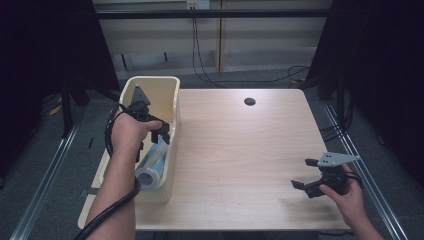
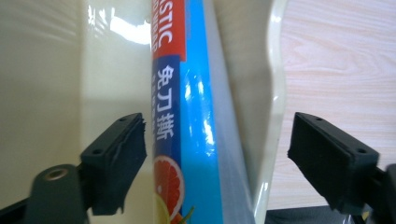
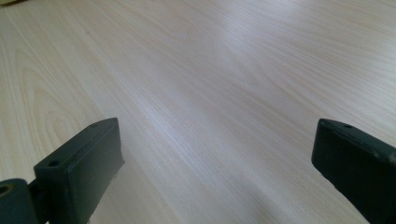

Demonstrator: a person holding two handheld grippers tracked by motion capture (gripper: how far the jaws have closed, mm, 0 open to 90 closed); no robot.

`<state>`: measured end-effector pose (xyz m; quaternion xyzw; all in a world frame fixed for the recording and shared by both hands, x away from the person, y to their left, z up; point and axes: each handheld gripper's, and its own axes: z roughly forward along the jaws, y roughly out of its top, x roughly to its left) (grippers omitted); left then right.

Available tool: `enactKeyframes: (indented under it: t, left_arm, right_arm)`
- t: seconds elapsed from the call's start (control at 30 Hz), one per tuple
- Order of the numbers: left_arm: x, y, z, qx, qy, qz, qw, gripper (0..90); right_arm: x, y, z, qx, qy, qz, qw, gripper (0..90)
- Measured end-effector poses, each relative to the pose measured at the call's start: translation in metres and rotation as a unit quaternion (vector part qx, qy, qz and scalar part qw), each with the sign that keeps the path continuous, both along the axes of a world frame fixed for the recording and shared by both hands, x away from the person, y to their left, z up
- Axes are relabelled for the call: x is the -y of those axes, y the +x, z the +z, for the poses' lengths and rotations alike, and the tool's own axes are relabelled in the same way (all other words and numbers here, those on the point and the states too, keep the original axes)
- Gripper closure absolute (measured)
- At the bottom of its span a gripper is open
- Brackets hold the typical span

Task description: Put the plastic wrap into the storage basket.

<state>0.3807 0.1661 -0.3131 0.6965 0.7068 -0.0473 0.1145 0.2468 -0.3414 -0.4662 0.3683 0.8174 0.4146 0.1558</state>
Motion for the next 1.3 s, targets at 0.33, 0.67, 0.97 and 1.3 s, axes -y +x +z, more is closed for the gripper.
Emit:
enactKeyframes:
  t: [0.33, 0.67, 0.97, 1.3]
  left_arm:
    - [0.004, -0.002, 0.01, 0.024, -0.008, -0.018, 0.9995, 8.6]
    - [0.019, -0.003, 0.022, 0.046, -0.017, -0.045, 0.9978, 6.4]
    - [0.035, -0.003, 0.03, 0.068, -0.038, -0.068, 0.9947, 3.7]
    - [0.05, -0.003, 0.031, 0.073, -0.044, -0.09, 0.9923, 3.9]
  right_arm:
    - [0.0, 0.0, 0.0, 0.003, -0.001, -0.001, 1.0, 1.6]
    - [0.001, -0.001, 0.0, 0.003, -0.004, -0.004, 1.0, 1.6]
    - [0.003, -0.002, 0.001, 0.004, -0.003, -0.002, 1.0, 1.6]
    - [0.003, -0.002, 0.001, 0.003, -0.005, -0.003, 1.0, 1.6]
